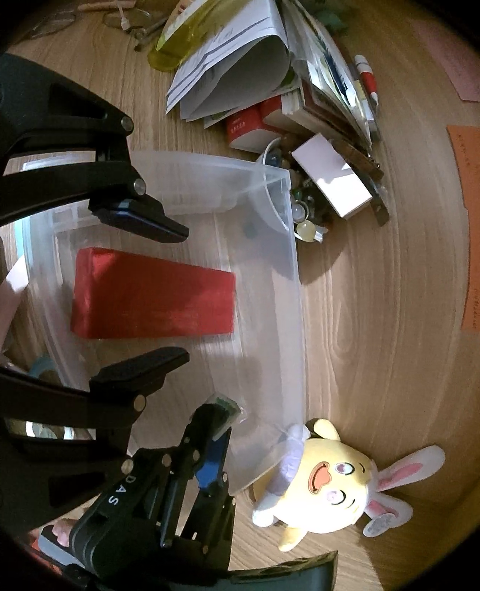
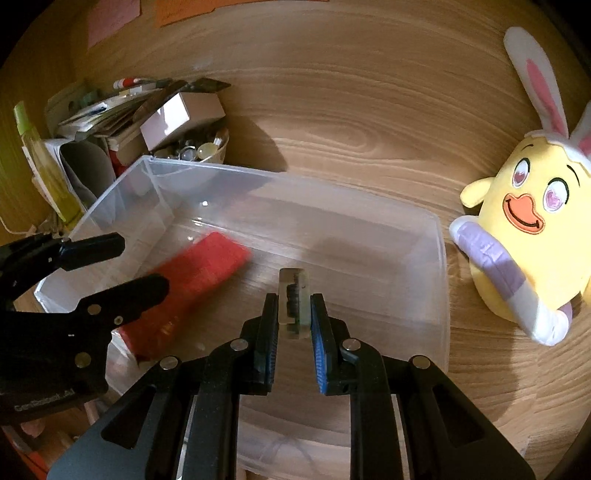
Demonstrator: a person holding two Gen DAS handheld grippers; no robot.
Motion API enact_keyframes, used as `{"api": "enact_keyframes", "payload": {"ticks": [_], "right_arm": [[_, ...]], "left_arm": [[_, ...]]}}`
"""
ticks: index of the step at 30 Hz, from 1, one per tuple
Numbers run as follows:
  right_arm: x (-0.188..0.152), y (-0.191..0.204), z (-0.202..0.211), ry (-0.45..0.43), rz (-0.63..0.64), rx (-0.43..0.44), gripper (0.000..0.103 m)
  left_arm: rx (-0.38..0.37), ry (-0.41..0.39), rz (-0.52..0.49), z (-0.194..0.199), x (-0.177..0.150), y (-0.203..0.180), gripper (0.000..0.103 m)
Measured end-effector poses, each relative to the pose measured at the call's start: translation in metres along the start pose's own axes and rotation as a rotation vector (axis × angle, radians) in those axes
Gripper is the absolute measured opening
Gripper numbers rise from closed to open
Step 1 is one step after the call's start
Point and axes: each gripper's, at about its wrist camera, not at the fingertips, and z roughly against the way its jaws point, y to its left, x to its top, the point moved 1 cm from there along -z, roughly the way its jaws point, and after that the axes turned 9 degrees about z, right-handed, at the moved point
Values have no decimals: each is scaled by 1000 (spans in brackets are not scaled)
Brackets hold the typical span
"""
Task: Organize objects
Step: 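Carry the red box into the clear bin and open the left tool while the right carries the vial, then lower the small vial into the clear bin and open the right tool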
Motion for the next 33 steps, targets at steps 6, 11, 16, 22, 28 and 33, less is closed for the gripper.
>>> {"api": "enact_keyframes", "payload": {"ticks": [6,11,16,22,28,33], "right_arm": [[-3,4,-4,17,0,10,15],[-3,7,2,3,4,-3,22],[-4,9,22,-48,17,-35,43],[-8,9,51,-110,12,-44,62],[-17,6,86,-185,5,-69,75],[-28,3,106,-219,2,-100,75]], "left_arm": [[-7,-1,-8,2,1,0,59],[5,-32,-31,13,0,-5,67],[9,-81,-29,31,1,-6,74],[14,-149,-28,61,-1,-9,91],[31,-203,-39,89,-12,-9,97],[56,-197,-40,99,-29,-2,98]]}}
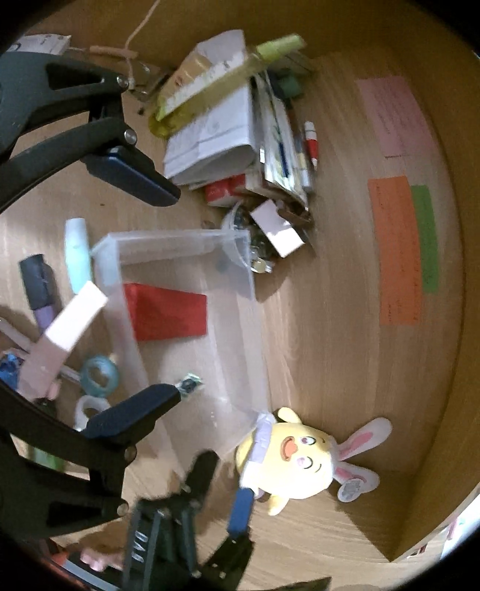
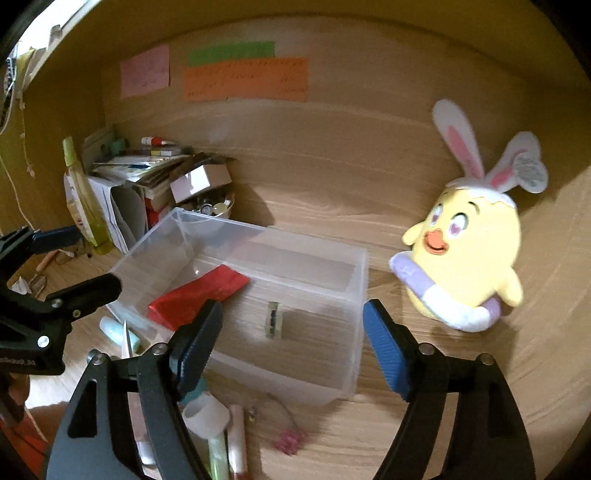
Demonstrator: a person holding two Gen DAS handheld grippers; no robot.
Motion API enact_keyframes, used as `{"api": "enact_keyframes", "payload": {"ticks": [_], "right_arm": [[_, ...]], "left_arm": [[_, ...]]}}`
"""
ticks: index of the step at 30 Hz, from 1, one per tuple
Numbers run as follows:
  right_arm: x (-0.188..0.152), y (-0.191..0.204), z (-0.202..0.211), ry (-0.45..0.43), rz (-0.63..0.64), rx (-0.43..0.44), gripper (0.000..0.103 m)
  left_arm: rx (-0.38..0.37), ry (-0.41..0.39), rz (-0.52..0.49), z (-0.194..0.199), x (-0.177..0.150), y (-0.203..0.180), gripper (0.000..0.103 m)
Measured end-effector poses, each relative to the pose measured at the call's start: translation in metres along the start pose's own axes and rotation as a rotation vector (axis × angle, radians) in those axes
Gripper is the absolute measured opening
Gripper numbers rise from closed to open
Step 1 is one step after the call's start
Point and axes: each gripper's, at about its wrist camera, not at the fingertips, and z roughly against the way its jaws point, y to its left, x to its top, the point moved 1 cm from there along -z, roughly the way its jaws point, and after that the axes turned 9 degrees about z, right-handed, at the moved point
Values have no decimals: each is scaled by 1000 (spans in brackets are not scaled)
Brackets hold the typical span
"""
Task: Organize objects
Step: 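Lower the small vial into the clear bin and open the right tool, then grasp the small gold tin with the left tool while the right grasps the dark green bottle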
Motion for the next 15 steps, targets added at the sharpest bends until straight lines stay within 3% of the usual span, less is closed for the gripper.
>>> {"api": "enact_keyframes", "payload": {"ticks": [7,15], "right_arm": [[-22,-5,17,1,-24,1,76],[-56,8,22,38,-47,80,76]], "left_arm": [[1,62,19,3,-26,11,98],[13,138,41,2,-62,19,98]]}}
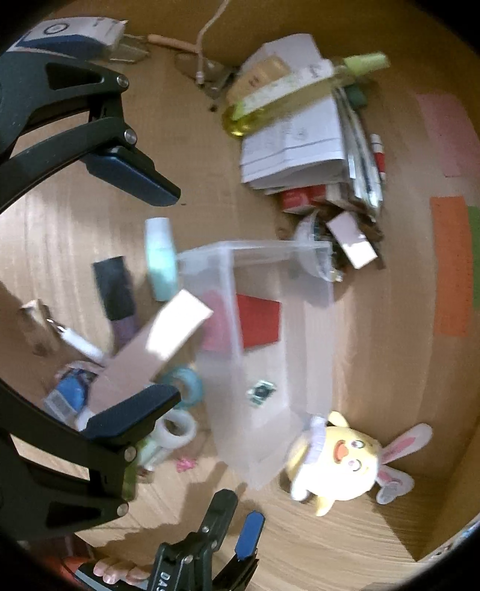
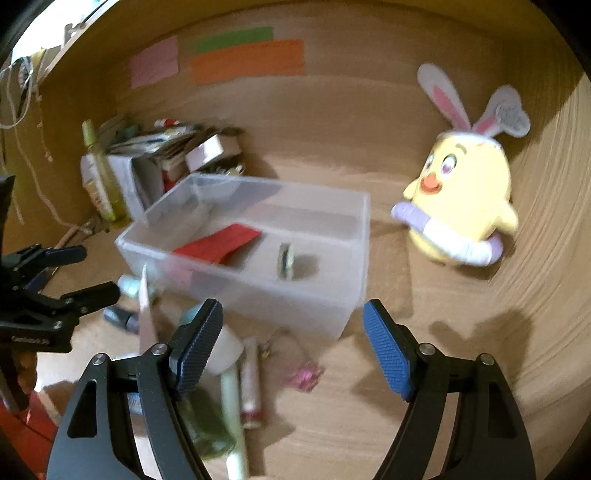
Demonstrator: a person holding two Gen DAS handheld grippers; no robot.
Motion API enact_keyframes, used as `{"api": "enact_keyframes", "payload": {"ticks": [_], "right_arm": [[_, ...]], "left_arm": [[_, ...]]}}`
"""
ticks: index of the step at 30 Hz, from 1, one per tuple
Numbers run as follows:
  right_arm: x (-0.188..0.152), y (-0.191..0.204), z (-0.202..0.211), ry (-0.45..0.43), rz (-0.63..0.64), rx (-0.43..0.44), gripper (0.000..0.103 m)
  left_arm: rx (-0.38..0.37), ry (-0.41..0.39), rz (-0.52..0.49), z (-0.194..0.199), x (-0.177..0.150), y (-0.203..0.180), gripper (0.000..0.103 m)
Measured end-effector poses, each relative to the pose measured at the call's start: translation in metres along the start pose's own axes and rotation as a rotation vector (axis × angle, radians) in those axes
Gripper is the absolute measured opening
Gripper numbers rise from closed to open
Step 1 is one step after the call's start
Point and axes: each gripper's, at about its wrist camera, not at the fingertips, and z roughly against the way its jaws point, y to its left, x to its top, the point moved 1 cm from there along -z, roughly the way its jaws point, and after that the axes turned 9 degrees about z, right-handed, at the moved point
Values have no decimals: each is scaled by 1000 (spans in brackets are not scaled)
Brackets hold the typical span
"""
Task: Organize objects
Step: 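Grasp the small gold tin with the left tool while the right grasps the dark green bottle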
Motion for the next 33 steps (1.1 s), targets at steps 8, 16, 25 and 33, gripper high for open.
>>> {"api": "enact_keyframes", "payload": {"ticks": [8,16,25,33], "right_arm": [[-25,19,1,29,-16,69,76],[-47,36,-8,73,-45,133,76],[-64,48,-10,85,-48,144,65],[-66,56,-11,71,-27,161,52]], "left_arm": [[-5,50,29,2,-31,9,98],[9,95,34,3,-59,13,98],[-12,109,22,5,-83,11,98],[-2,105,34,1,-89,11,74]]}}
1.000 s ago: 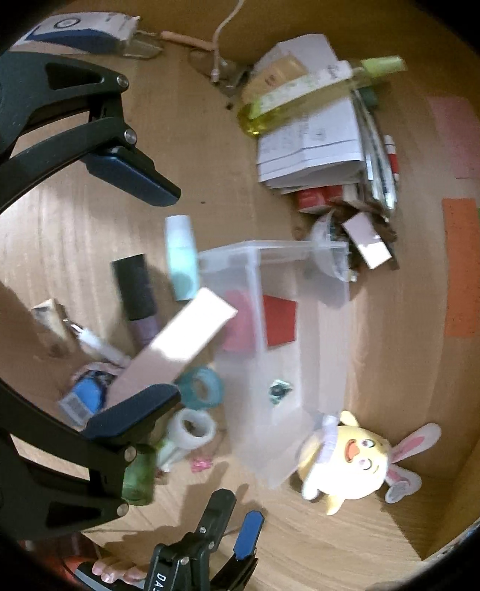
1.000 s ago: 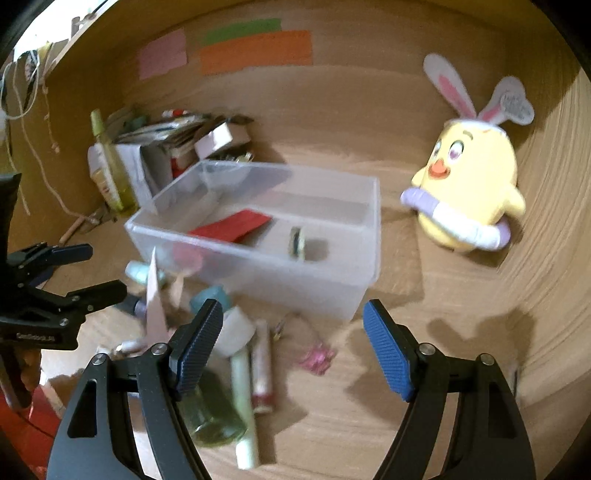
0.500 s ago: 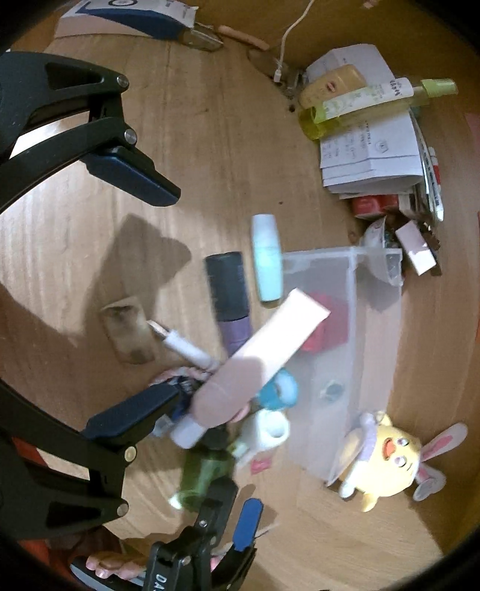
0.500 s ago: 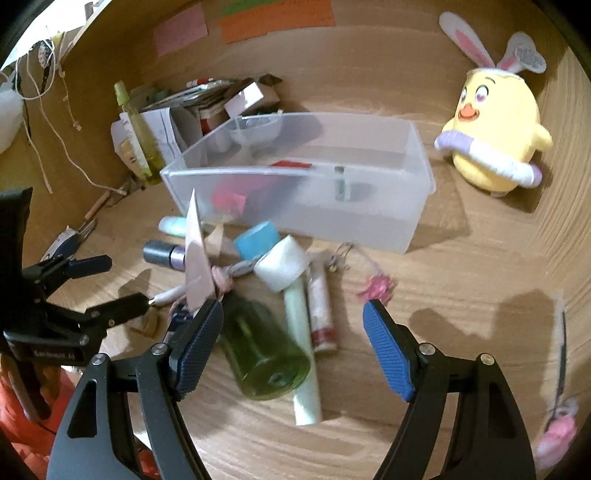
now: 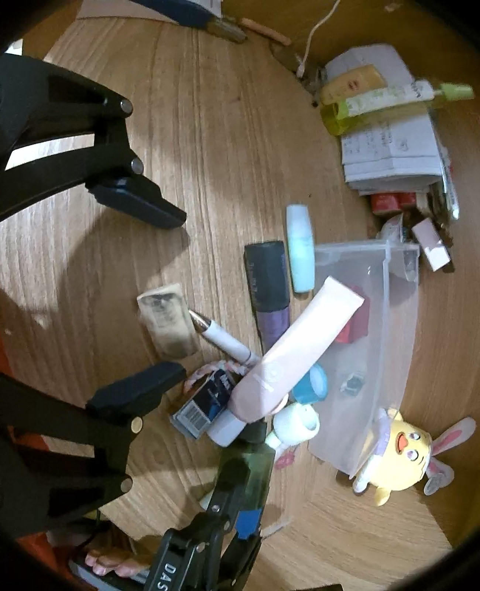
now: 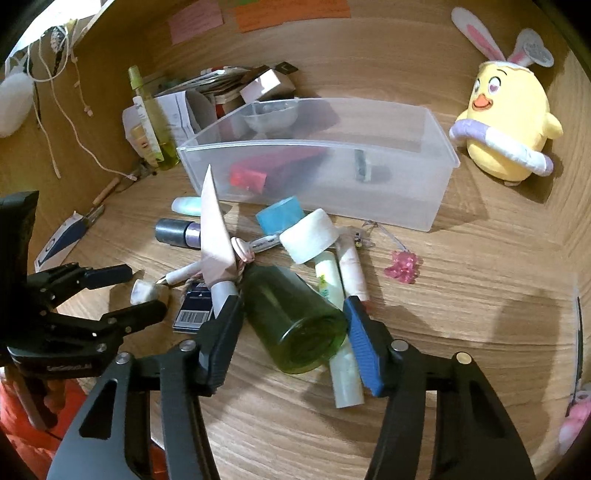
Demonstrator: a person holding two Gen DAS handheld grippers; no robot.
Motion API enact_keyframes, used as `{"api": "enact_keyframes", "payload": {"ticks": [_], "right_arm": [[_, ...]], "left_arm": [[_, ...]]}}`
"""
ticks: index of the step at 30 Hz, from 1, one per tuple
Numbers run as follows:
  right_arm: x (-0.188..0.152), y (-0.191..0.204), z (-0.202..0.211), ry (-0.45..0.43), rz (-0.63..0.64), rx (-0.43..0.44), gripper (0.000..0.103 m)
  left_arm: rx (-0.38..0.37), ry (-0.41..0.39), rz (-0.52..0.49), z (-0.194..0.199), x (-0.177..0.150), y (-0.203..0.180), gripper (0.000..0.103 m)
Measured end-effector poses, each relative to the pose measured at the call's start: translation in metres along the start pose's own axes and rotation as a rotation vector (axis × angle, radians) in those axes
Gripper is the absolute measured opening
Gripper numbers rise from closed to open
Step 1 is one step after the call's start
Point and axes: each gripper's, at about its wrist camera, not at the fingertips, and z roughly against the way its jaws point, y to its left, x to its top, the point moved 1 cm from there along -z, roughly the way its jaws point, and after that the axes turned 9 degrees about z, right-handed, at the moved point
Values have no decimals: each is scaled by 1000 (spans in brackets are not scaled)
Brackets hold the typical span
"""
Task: Organize objects
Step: 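Grasp the small gold tin with the left tool while the right grasps the dark green bottle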
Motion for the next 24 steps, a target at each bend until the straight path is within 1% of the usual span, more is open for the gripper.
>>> {"api": "enact_keyframes", "payload": {"ticks": [3,5,7,11,19,24], "right_arm": [[-1,1,1,-9,-1,5,50],[-1,0,1,-12,-6,10,49],[-1,-2,2,-17,-15,20,47],[0,-4,6,-31,-31,25,45],[6,-10,27,-89,-49,18,42],[11,-11,40,-131,-54,6,41]], "left_arm": [[-4,-13,-7,2,-2,-3,60],[-8,-17,-15,3,-3,-5,44],[-7,-17,-17,3,-3,-6,45],[-18,-17,-9,5,-2,-4,45],[-32,-76,8,23,11,-2,44],[-73,-116,8,33,27,-13,44]]}}
